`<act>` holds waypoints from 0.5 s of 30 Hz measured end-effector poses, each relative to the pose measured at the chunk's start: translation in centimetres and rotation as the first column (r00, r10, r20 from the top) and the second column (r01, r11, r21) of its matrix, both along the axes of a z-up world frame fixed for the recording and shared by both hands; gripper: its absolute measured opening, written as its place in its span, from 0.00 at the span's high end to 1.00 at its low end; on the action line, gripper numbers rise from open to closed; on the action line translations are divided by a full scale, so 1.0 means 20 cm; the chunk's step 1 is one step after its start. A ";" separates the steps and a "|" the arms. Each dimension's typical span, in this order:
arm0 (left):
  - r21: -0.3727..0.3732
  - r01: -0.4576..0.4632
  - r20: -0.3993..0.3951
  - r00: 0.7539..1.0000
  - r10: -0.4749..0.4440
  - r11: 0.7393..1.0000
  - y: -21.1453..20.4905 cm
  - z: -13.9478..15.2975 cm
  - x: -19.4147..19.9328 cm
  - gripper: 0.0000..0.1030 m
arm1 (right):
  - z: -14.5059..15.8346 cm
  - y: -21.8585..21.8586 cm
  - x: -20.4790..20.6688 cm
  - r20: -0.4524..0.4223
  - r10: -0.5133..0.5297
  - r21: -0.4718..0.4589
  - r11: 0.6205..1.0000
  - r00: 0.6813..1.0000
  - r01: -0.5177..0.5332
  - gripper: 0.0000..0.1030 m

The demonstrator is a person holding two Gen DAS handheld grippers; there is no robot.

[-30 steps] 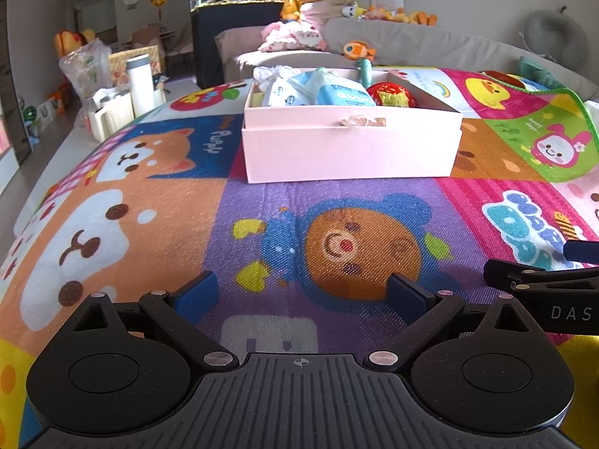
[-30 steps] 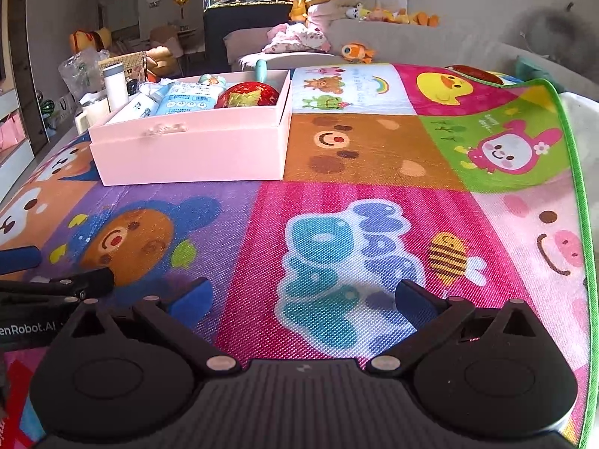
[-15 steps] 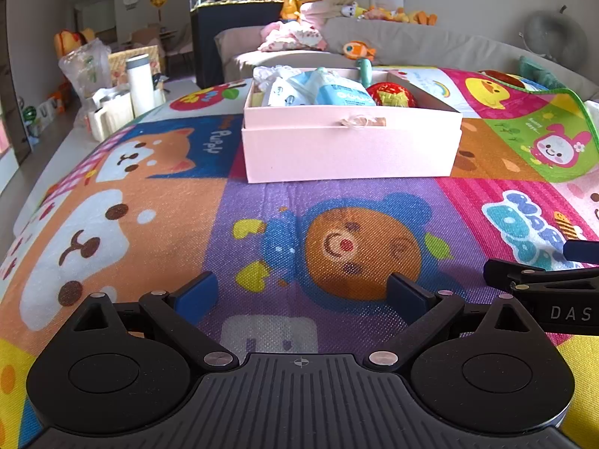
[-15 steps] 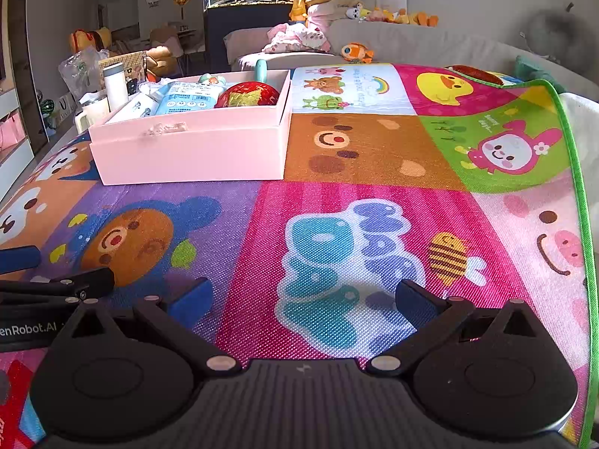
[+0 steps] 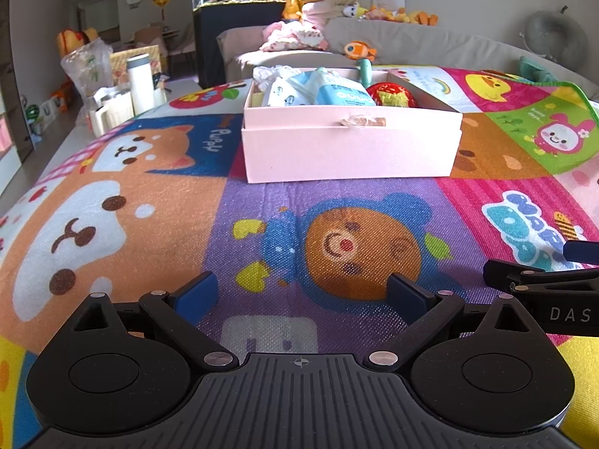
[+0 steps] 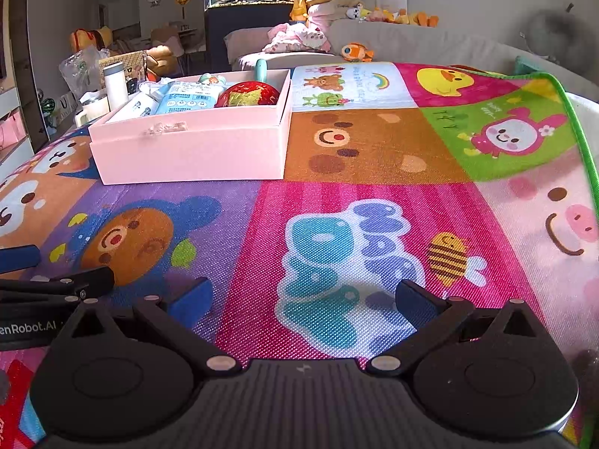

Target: Organize objects

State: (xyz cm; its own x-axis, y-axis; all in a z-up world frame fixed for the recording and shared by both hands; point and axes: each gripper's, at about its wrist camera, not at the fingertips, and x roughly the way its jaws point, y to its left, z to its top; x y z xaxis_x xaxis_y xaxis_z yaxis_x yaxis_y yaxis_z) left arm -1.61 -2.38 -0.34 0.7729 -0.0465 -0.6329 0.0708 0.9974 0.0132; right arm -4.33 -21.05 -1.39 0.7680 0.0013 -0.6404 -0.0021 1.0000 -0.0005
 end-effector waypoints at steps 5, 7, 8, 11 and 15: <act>0.001 -0.004 -0.001 1.000 0.004 1.000 0.00 0.00 -0.01 0.03 | 0.00 -0.02 -0.02 0.000 0.012 0.003 1.000 1.000 -0.012 0.00; 0.000 0.002 -0.002 1.000 -0.002 1.000 0.02 0.00 0.01 0.03 | 0.00 -0.02 -0.02 0.000 0.010 0.004 1.000 1.000 -0.010 0.00; 0.000 0.005 -0.002 1.000 -0.005 1.000 0.02 0.00 0.01 0.03 | 0.00 -0.02 -0.02 0.000 0.009 0.004 1.000 1.000 -0.009 0.00; -0.001 0.017 -0.002 1.000 -0.017 1.000 0.04 0.00 0.02 0.03 | 0.00 -0.01 -0.02 -0.001 0.001 0.004 1.000 1.000 -0.001 0.00; -0.001 0.019 -0.002 1.000 -0.019 1.000 0.04 -0.01 0.03 0.03 | 0.00 -0.01 0.00 -0.002 -0.002 0.003 1.000 1.000 0.002 0.00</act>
